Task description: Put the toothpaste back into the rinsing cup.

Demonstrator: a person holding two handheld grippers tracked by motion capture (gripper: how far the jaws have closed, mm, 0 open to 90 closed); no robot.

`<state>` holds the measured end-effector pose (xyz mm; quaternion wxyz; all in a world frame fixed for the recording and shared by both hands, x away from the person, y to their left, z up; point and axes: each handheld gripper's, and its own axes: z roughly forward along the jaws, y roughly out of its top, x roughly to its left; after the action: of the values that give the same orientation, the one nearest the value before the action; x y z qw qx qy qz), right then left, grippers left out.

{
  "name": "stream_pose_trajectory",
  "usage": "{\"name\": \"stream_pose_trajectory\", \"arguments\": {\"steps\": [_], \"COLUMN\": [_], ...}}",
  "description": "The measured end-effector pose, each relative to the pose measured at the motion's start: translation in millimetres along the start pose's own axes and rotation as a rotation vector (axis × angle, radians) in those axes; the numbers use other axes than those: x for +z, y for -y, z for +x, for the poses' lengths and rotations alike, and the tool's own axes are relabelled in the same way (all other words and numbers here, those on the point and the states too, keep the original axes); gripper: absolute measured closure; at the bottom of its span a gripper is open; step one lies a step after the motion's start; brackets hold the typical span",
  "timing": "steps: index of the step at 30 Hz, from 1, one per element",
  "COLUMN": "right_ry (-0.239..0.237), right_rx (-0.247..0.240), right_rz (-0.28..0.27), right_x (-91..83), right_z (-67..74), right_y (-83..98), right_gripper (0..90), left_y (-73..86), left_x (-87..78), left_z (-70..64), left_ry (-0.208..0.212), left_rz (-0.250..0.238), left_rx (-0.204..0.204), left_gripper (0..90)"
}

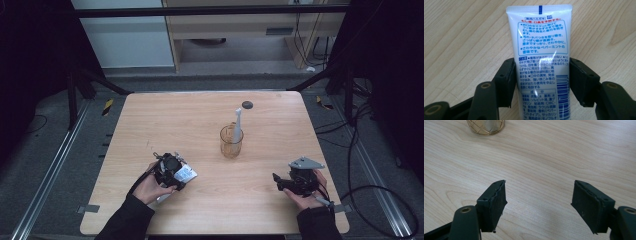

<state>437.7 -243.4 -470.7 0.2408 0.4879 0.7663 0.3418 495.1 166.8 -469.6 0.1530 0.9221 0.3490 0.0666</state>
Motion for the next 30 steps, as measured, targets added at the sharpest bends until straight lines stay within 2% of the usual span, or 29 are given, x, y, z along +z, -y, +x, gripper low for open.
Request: {"name": "stream_pose_trajectory", "arguments": {"steps": [5,12,14,18,23,26,30], "right_ry": [0.002,0.007,0.01,0.012,0.015,0.018,0.026], "right_rx": [0.0,0.001,-0.002,-0.002,-0.003,-0.002,-0.004], "right_rz": [0.002,0.007,0.008,0.01,0.008,0.008,0.002], "right_x": [0.3,0.4,0.4,0.2,-0.3,-0.2,-0.5], "right_z": [0.0,-0.4,-0.4,-0.5,-1.6,-1.3,-1.2], "right_y": [0.1,0.4,0.3,0.5,0.9,1.2,1.4], "right_gripper": [27.7,27.8,27.8,27.9,27.8,27.1,26.3], "left_y": [-0.1,2.8,3.7,5.7,9.0,11.1,13.1], "left_x": [-1.8,-9.3,-10.9,-13.9,-27.1,-39.2,-52.5], "left_z": [0.1,5.0,4.8,5.9,9.8,11.8,15.0], "left_ry": [0.003,0.029,0.037,0.036,0.038,0.022,0.026], "left_rz": [0.001,-0.024,-0.026,-0.034,-0.102,-0.165,-0.251], "left_rx": [-0.013,-0.051,-0.067,-0.072,-0.098,-0.116,-0.143], "left_gripper": [47.4,62.5,65.0,67.3,68.7,68.9,68.8]}}
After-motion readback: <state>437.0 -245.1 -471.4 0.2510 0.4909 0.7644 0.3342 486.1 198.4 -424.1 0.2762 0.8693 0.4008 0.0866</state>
